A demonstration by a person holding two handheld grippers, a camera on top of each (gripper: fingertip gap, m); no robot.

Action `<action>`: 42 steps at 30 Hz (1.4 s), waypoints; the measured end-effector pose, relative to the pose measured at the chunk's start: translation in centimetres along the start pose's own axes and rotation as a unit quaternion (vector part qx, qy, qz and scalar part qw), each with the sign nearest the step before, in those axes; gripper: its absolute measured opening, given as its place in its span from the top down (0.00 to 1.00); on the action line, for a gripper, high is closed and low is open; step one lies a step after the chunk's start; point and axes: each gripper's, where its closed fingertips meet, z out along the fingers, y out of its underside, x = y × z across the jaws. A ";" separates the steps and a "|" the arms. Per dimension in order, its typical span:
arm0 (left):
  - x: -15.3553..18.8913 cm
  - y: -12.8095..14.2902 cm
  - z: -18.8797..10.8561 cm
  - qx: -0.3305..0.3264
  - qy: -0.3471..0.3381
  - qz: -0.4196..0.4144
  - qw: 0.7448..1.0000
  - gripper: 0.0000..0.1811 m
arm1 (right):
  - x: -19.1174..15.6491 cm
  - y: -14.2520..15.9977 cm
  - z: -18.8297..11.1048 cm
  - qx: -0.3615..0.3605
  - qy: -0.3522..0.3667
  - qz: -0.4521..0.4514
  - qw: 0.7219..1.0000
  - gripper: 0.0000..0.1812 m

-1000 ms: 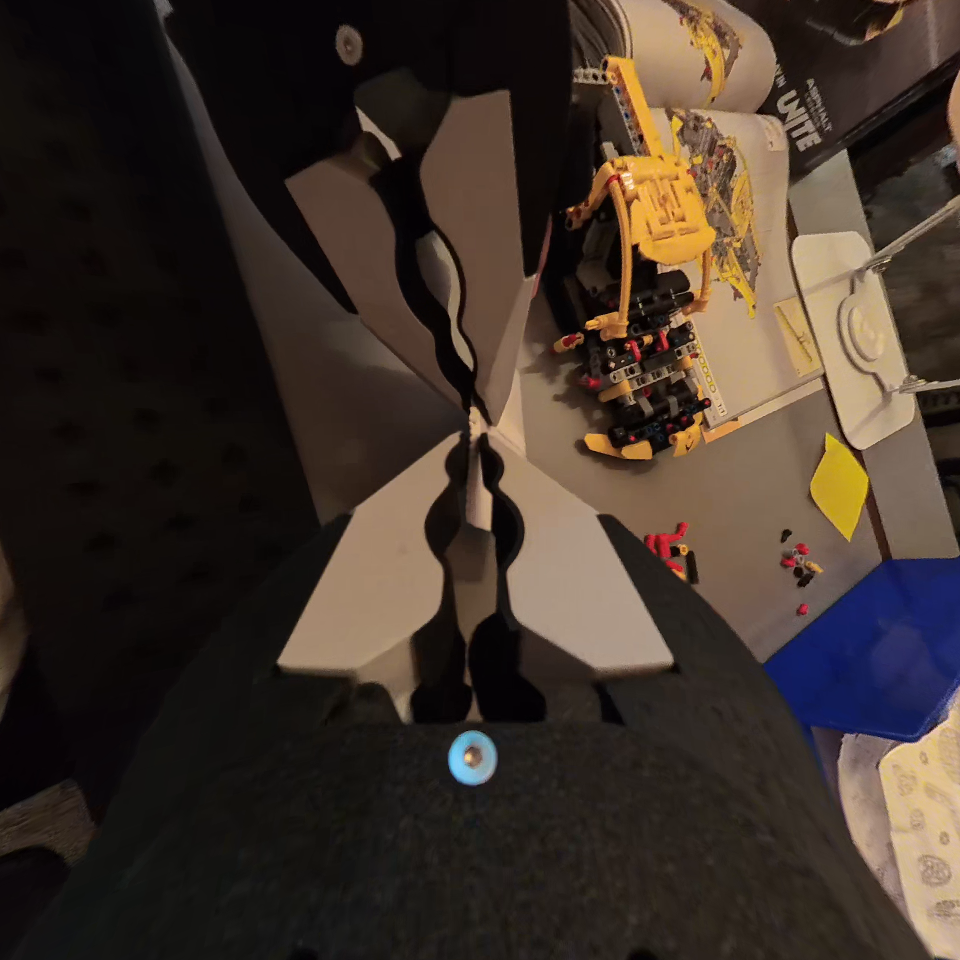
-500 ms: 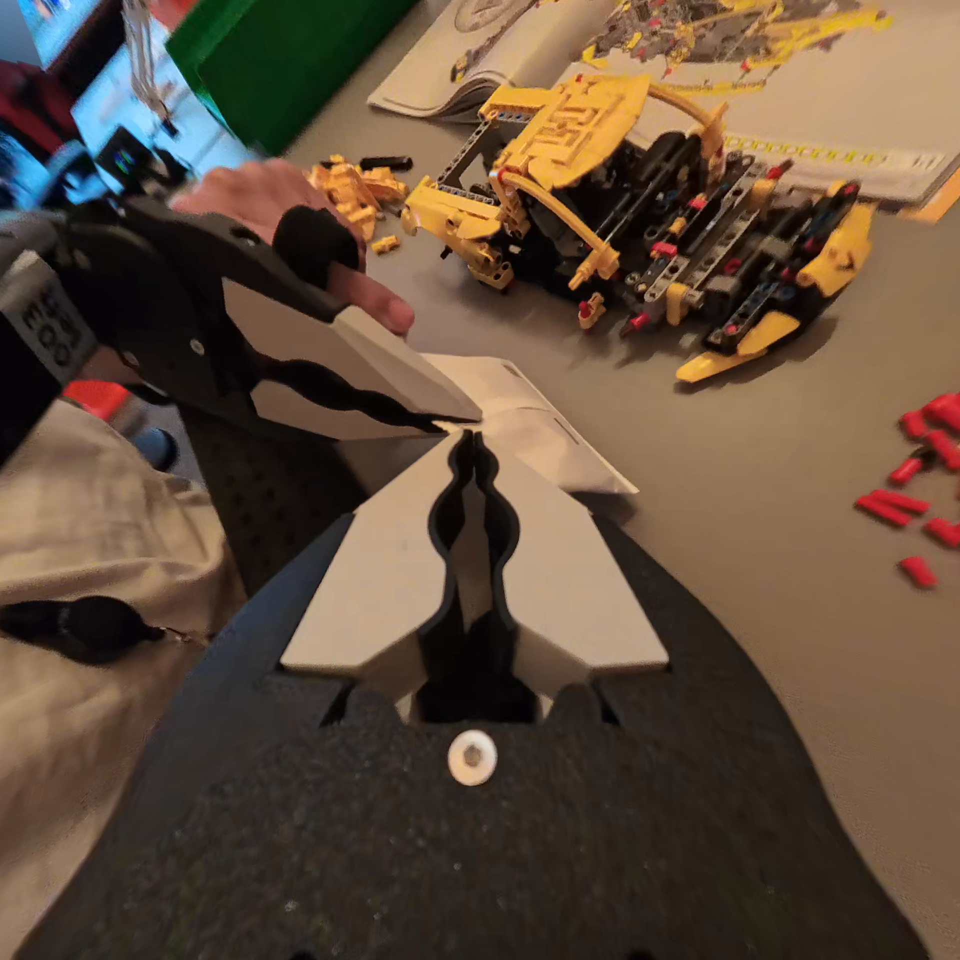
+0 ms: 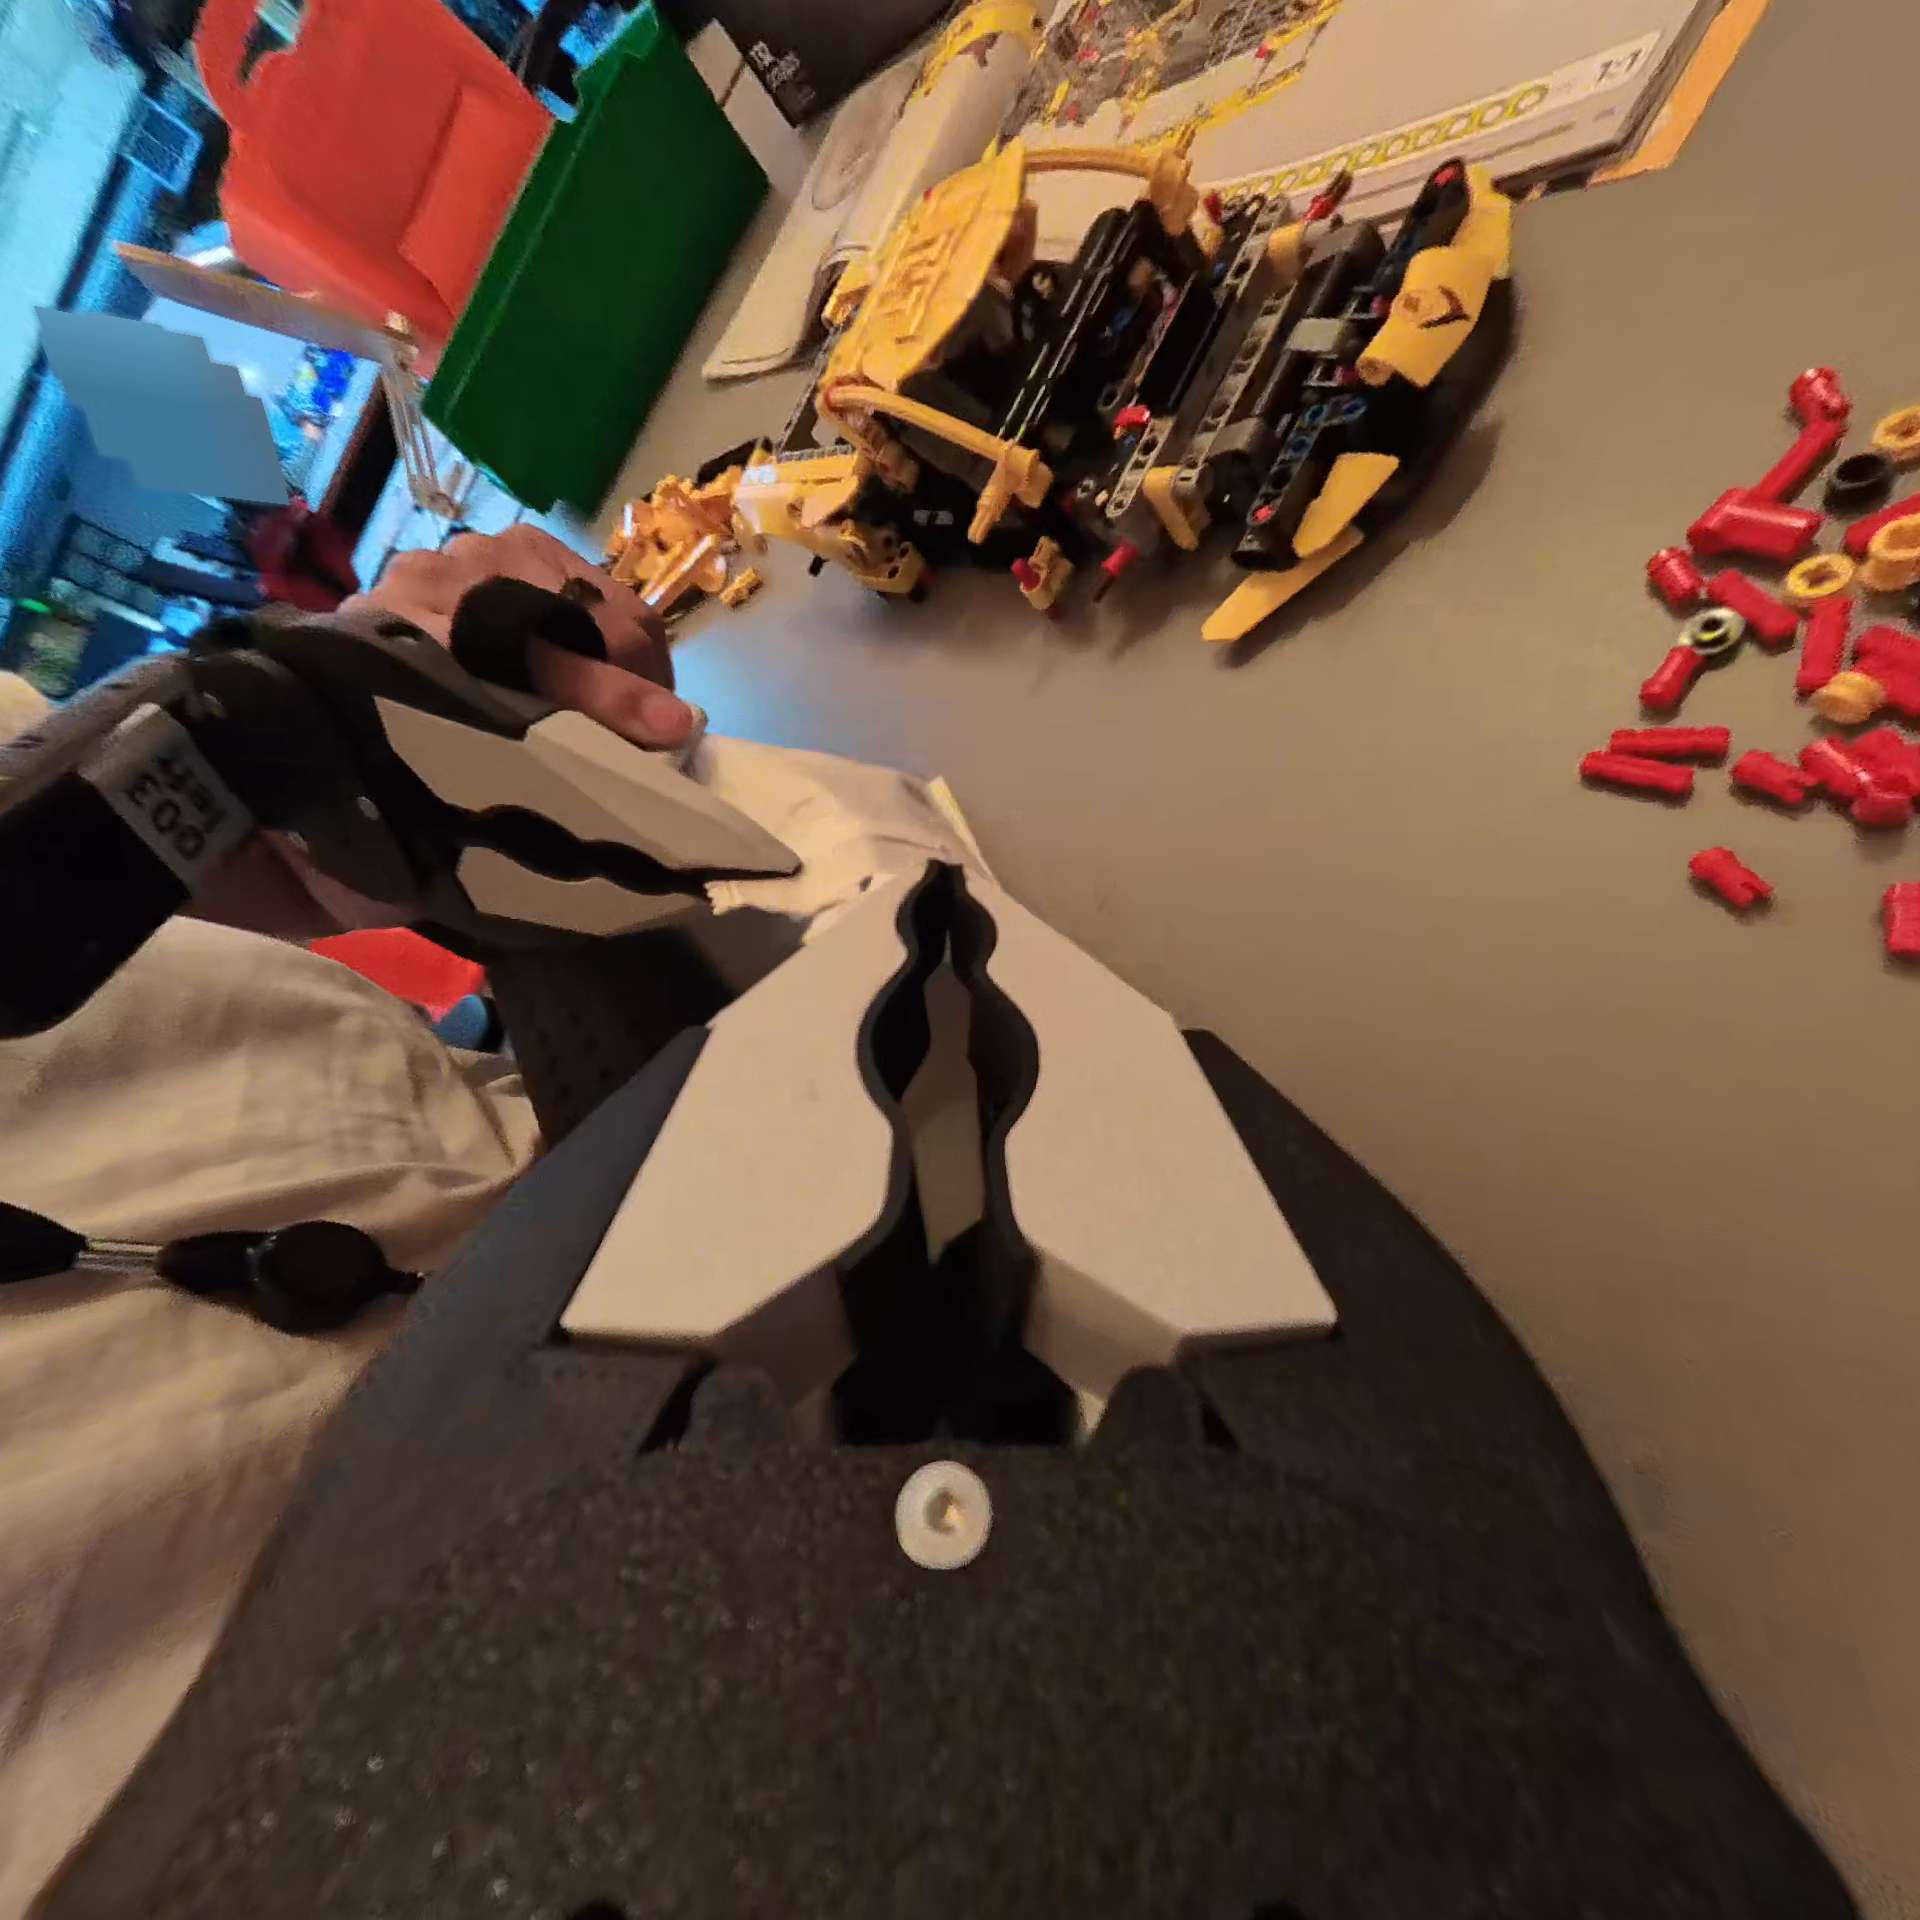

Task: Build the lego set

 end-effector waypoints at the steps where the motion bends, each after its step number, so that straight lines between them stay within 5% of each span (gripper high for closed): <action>1: 0.1 0.0 0.0 -0.002 0.000 0.002 1.000 1.00 | 0.2 0.1 0.1 0.000 -0.005 0.006 1.000 1.00; 9: 1.1 0.3 -0.3 0.003 0.019 -0.028 0.999 1.00 | 4.0 -0.8 -3.0 0.025 0.046 0.033 0.998 1.00; 27: 1.3 -0.3 1.4 0.003 0.044 -0.072 0.996 1.00 | 9.7 1.7 -3.6 -0.016 0.178 0.014 0.984 1.00; 42: 0.5 -0.9 1.3 0.015 0.032 -0.098 0.995 1.00 | 11.0 0.9 -3.9 -0.043 0.263 -0.053 0.962 1.00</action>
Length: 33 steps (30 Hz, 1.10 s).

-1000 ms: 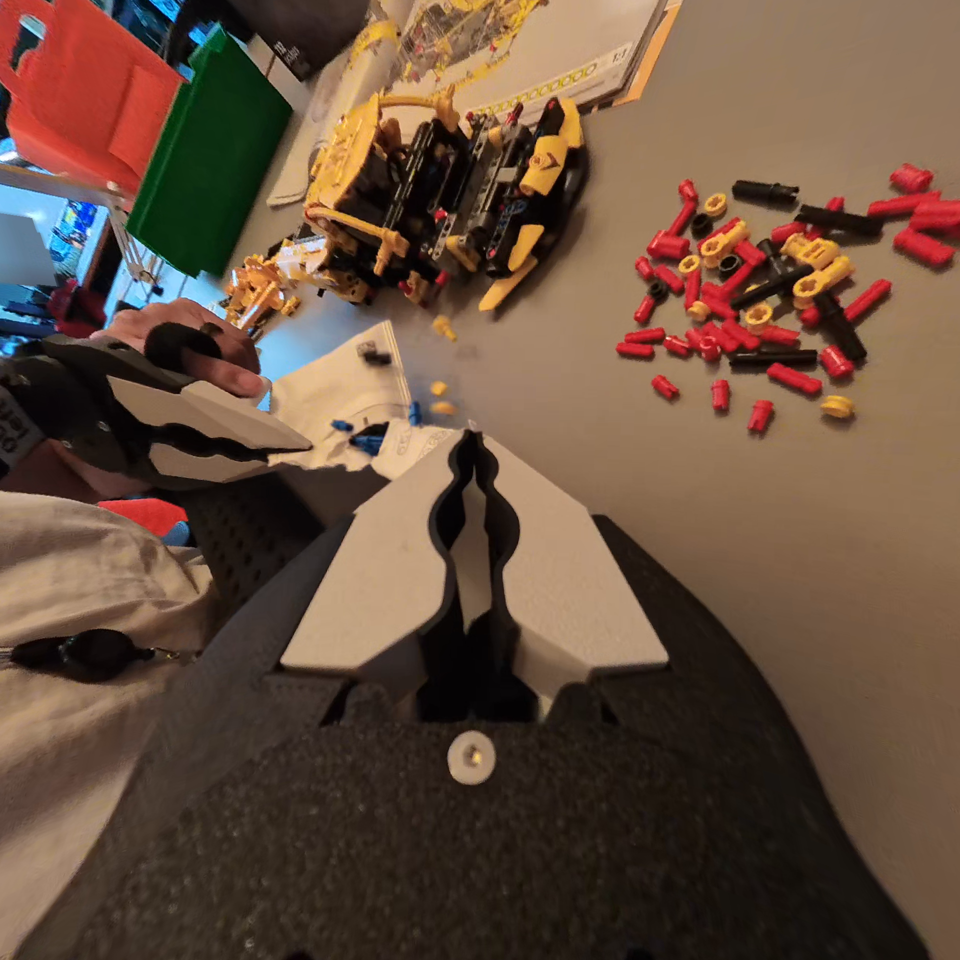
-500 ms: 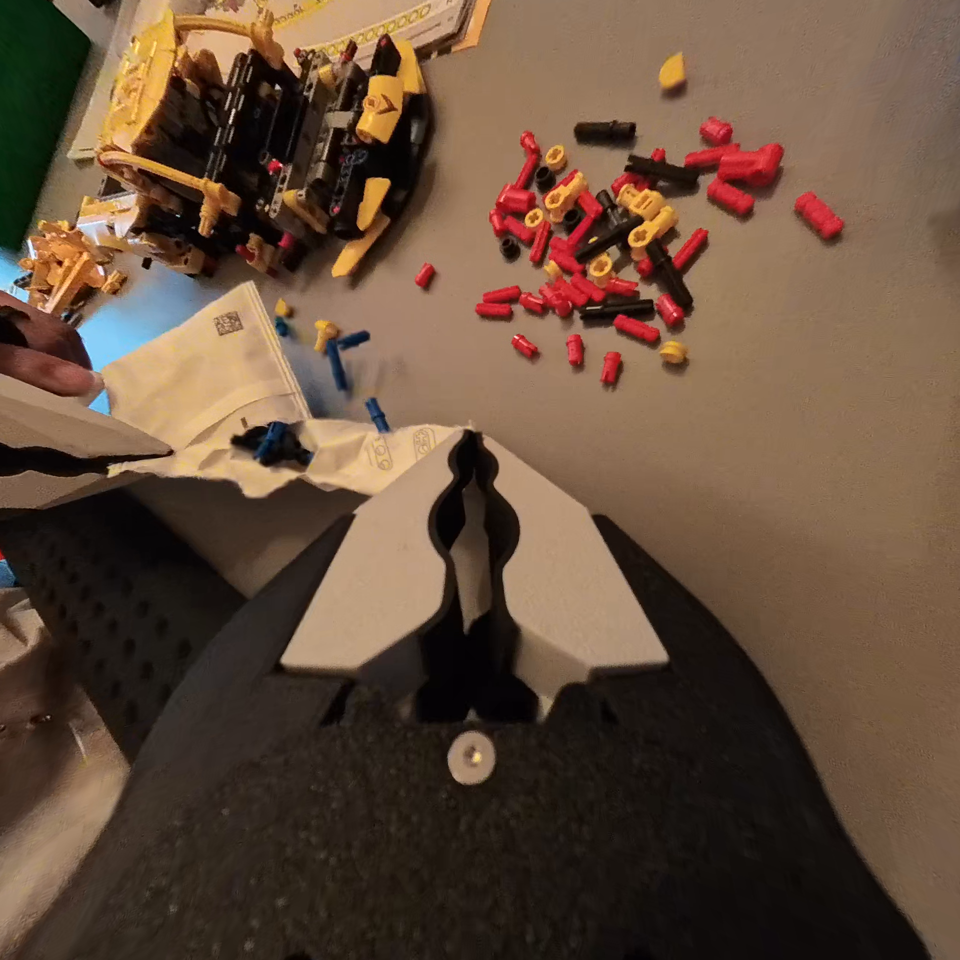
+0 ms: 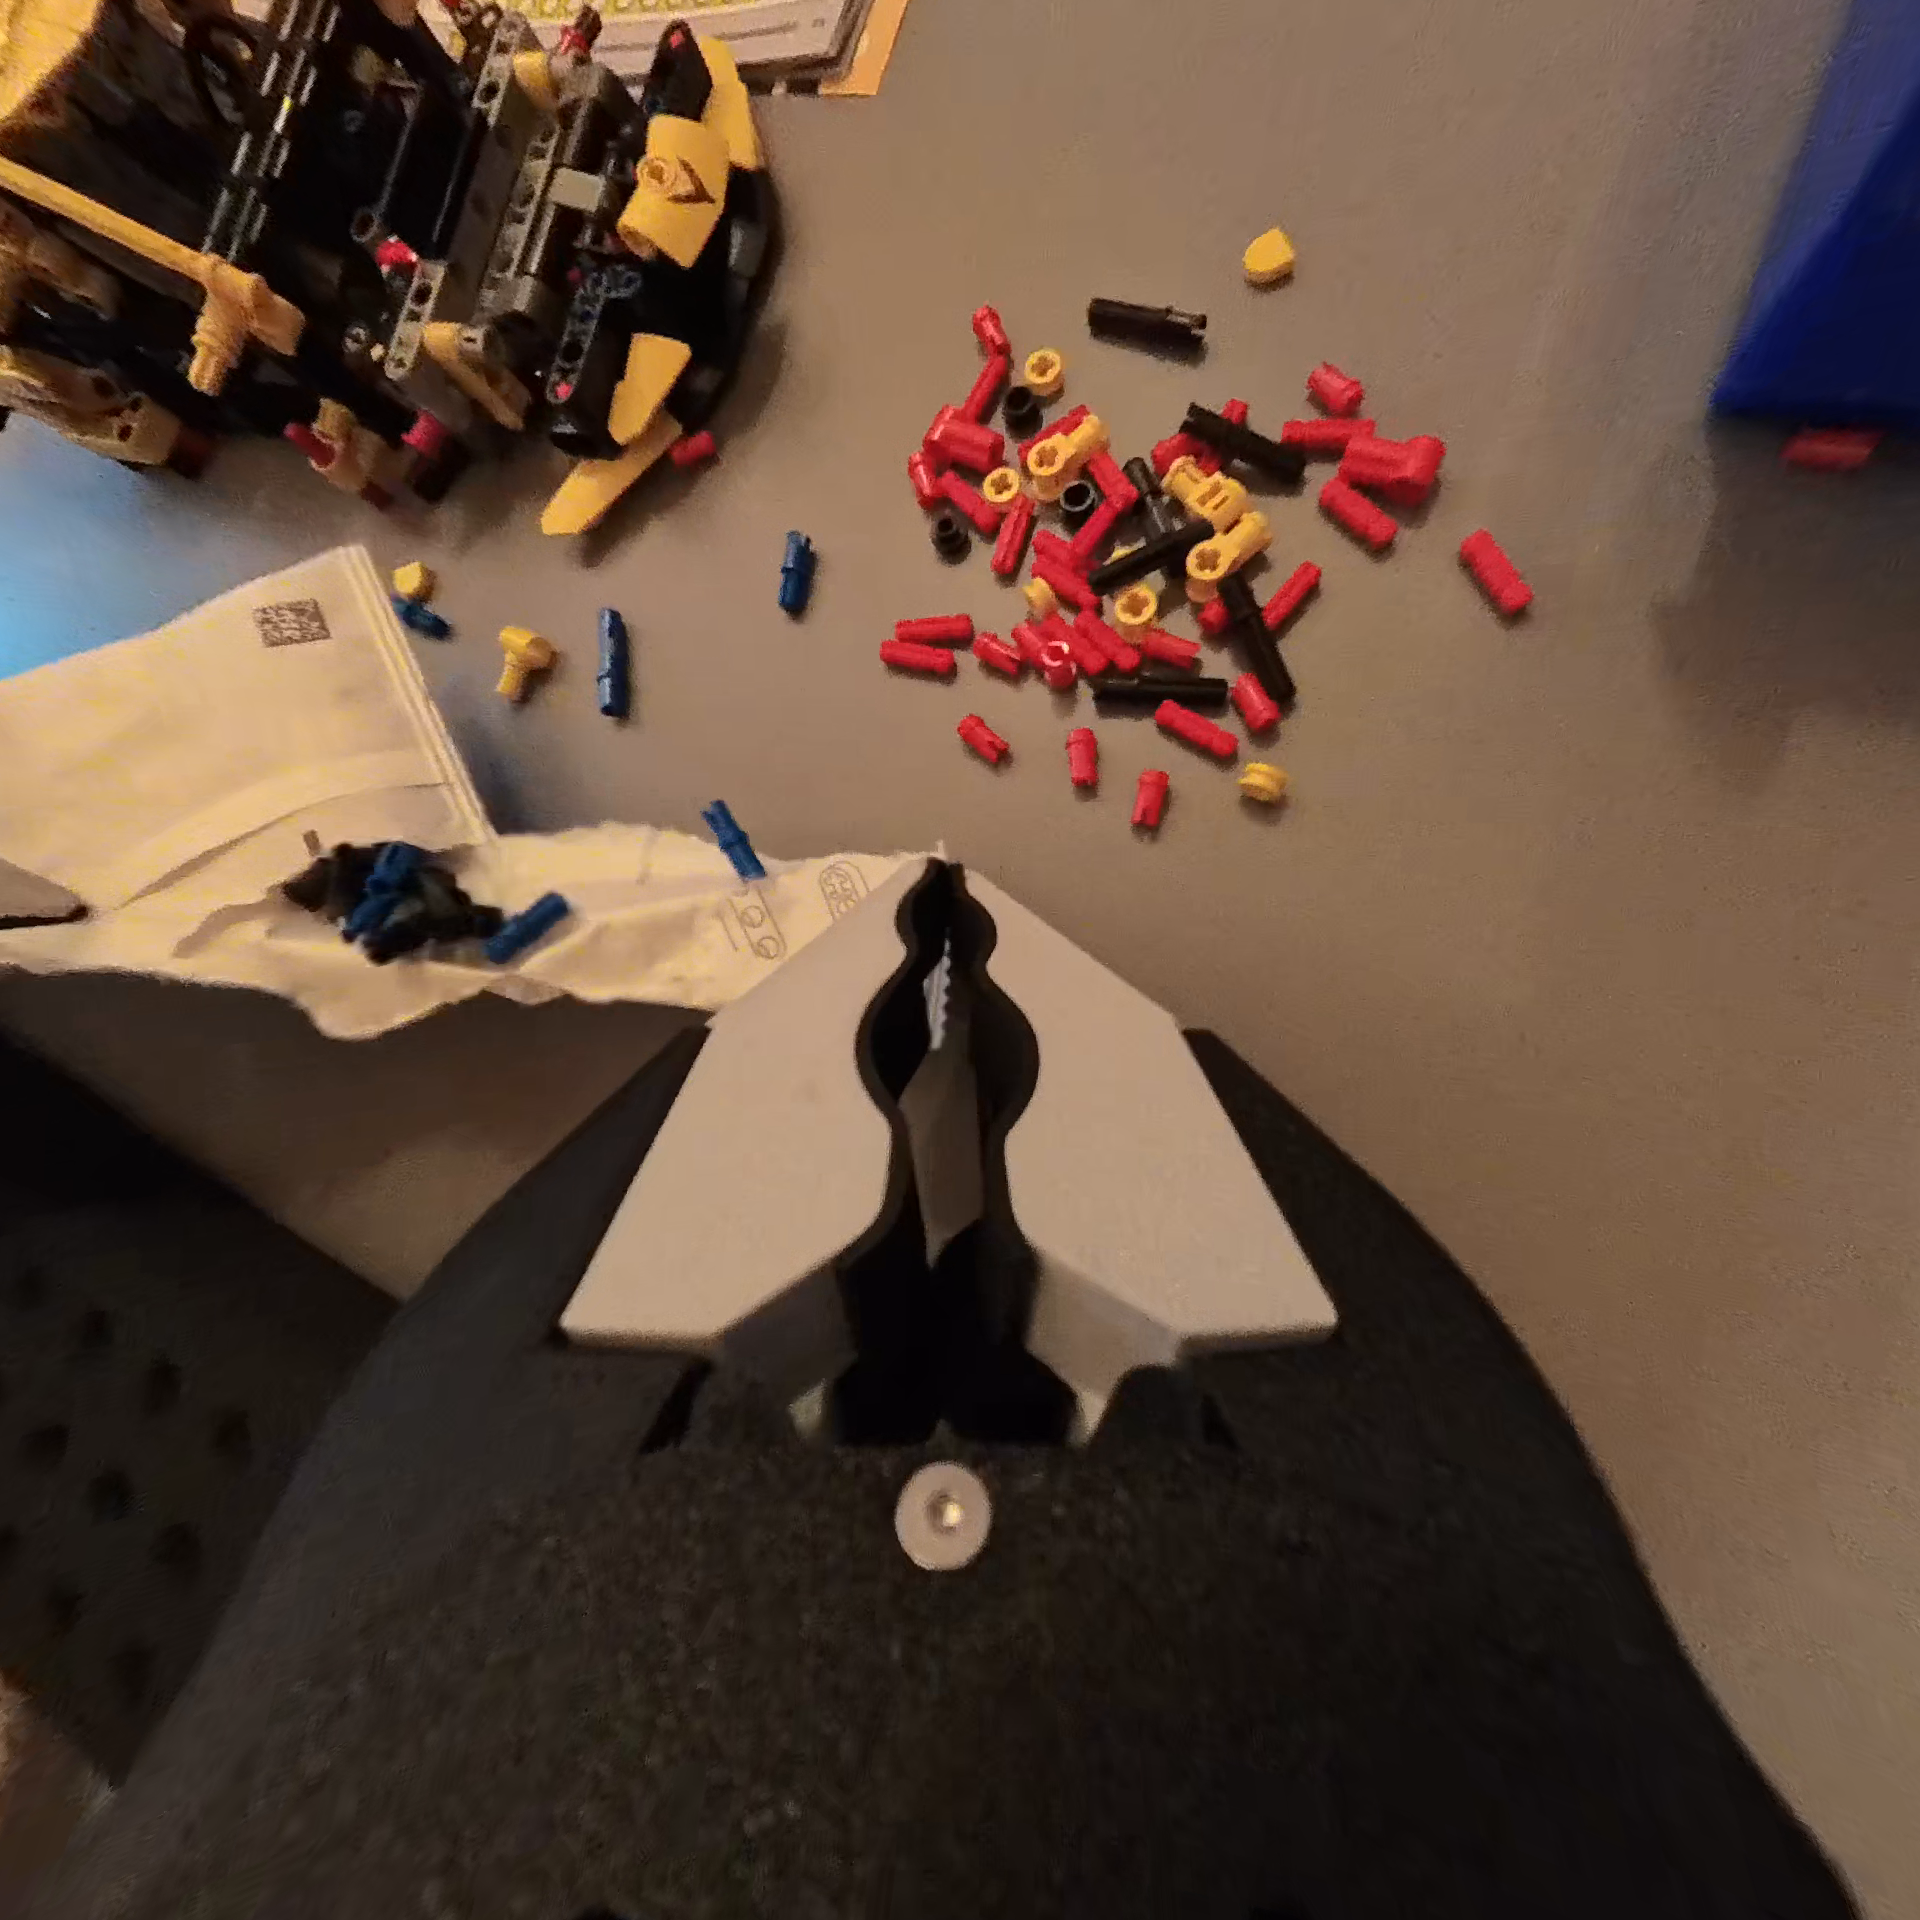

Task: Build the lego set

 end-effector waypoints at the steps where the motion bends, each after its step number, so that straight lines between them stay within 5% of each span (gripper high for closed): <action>1: 0.1 -0.1 0.0 0.001 0.005 -0.003 1.000 1.00 | -0.1 0.1 0.1 -0.006 -0.007 -0.002 1.000 1.00; 7: -1.3 -0.5 -0.4 0.026 0.005 -0.065 0.998 1.00 | -0.7 -0.4 -1.8 0.015 -0.070 -0.015 0.997 0.99; 10: -1.8 -0.7 -0.4 0.033 0.007 -0.081 0.996 1.00 | -1.7 -0.1 -3.1 0.044 -0.098 -0.077 0.991 0.82; 15: -1.7 -0.9 -0.5 0.040 0.021 -0.083 0.996 1.00 | -1.9 1.6 -3.4 0.049 -0.068 -0.169 0.982 0.71; 19: -1.6 -1.2 -0.2 0.043 0.025 -0.080 0.996 1.00 | -4.7 -0.6 -3.8 0.099 -0.174 -0.055 0.978 0.74; 22: -1.2 -1.3 0.1 0.039 0.029 -0.075 0.996 1.00 | -5.4 -3.2 -4.6 0.139 -0.276 0.093 0.947 0.77; 27: -0.5 -1.3 0.3 0.033 0.037 -0.065 0.997 1.00 | -4.3 -4.8 -4.7 0.156 -0.300 0.197 0.920 1.00; 33: -0.6 -1.4 0.3 0.032 0.038 -0.068 0.996 1.00 | -3.7 -3.9 -3.8 0.125 -0.231 0.159 0.952 1.00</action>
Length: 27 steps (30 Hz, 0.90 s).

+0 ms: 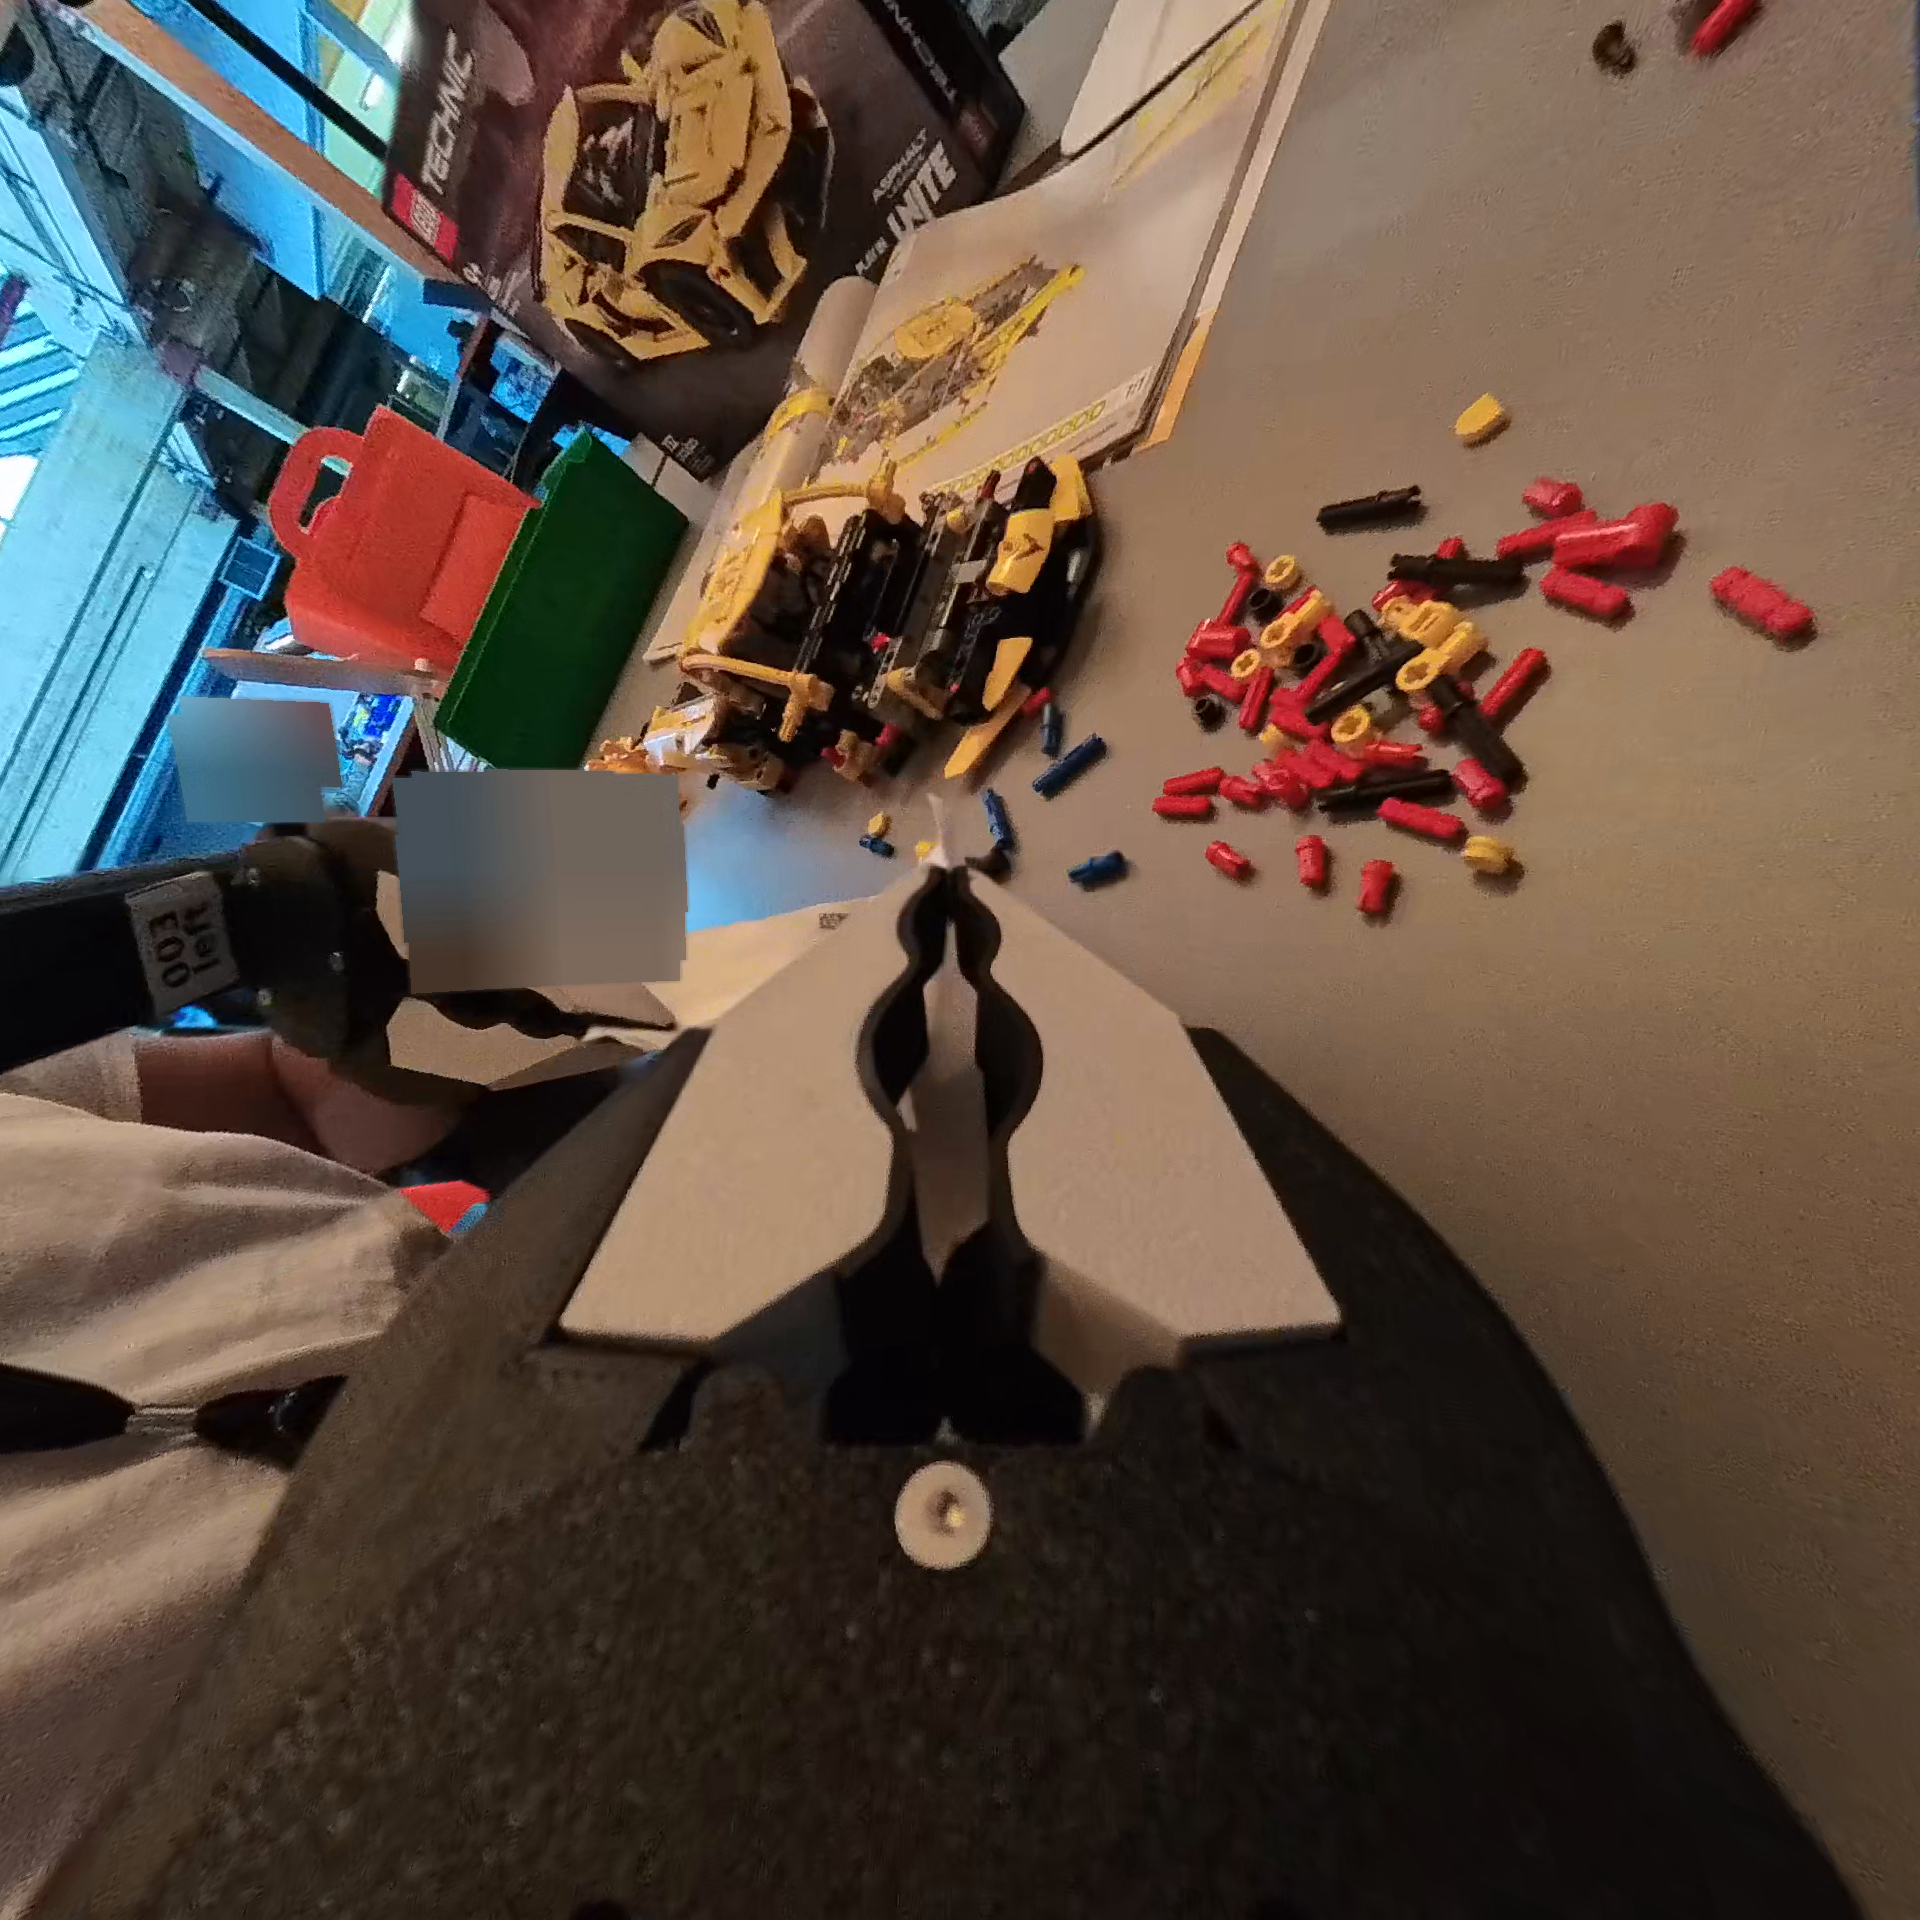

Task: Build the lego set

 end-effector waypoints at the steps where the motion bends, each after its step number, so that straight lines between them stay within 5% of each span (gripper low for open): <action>1: -0.1 0.0 0.0 0.001 -0.001 -0.001 1.000 1.00 | -0.1 -0.3 -0.2 0.010 0.000 -0.006 1.000 1.00; 3: -0.2 -0.1 -0.1 0.002 -0.003 -0.003 1.000 1.00 | -0.2 -0.1 -0.3 0.008 -0.006 0.006 1.000 0.84; 9: 0.0 -0.1 0.0 0.001 0.001 0.003 1.000 1.00 | -0.8 1.3 0.6 -0.014 -0.045 0.030 0.998 1.00; 16: -0.3 -0.6 -0.3 0.014 -0.004 -0.014 1.000 1.00 | -0.3 0.3 0.1 0.012 -0.005 -0.021 1.000 1.00; 18: -0.3 -0.5 -0.3 0.011 -0.005 -0.012 1.000 1.00 | -1.0 -0.1 0.2 0.018 -0.027 -0.005 0.999 0.92; 20: -0.3 -0.5 -0.3 0.011 -0.004 -0.011 1.000 1.00 | -1.2 0.0 0.2 0.010 -0.042 0.010 0.999 1.00; 24: -0.3 -0.5 -0.6 0.010 -0.006 -0.012 1.000 1.00 | -1.4 0.2 0.3 0.006 -0.045 -0.002 0.999 1.00; 27: -0.3 0.2 -1.5 -0.001 -0.010 -0.023 1.000 1.00 | -1.7 0.3 0.9 -0.012 -0.031 -0.038 0.999 0.86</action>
